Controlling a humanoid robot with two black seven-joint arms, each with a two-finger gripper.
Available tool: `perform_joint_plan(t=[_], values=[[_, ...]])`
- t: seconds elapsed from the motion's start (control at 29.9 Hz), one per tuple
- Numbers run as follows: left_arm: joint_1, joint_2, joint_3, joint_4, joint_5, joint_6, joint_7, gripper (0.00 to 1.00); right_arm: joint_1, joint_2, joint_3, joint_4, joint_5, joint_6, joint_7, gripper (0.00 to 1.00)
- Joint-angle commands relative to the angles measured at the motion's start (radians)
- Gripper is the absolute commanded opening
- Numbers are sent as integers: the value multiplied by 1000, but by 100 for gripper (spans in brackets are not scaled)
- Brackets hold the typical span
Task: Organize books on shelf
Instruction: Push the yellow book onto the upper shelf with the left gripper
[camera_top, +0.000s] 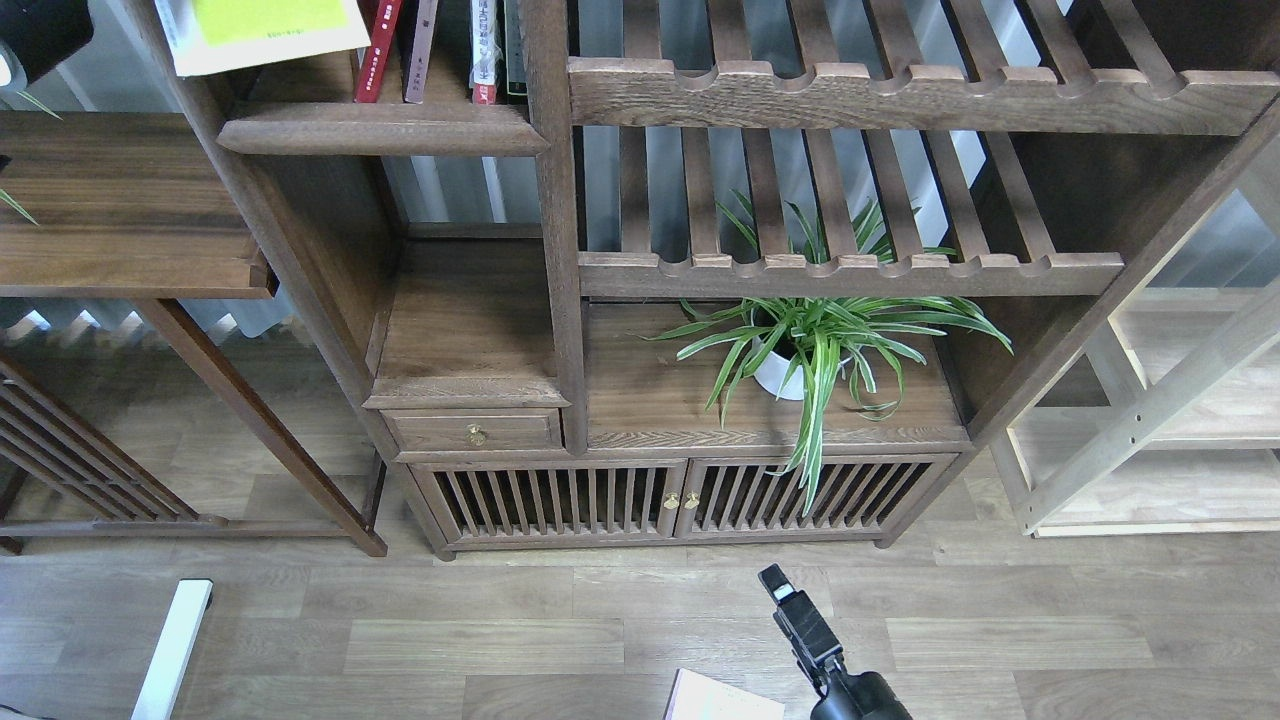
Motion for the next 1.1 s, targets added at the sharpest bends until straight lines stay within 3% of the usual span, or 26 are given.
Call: perform_joint_plan(t=[0.0, 0.67, 1.07], values=[[-26, -2, 19, 40, 2, 1, 0, 0, -5, 0, 1, 0, 11, 0, 2, 98], [-114, -78, 125, 136, 75, 15, 0, 0, -54, -19, 9, 2, 37, 0, 3, 98], [-290, -157, 246, 323, 98, 15, 0, 0, -83, -49, 12, 0, 86, 0, 3, 98]])
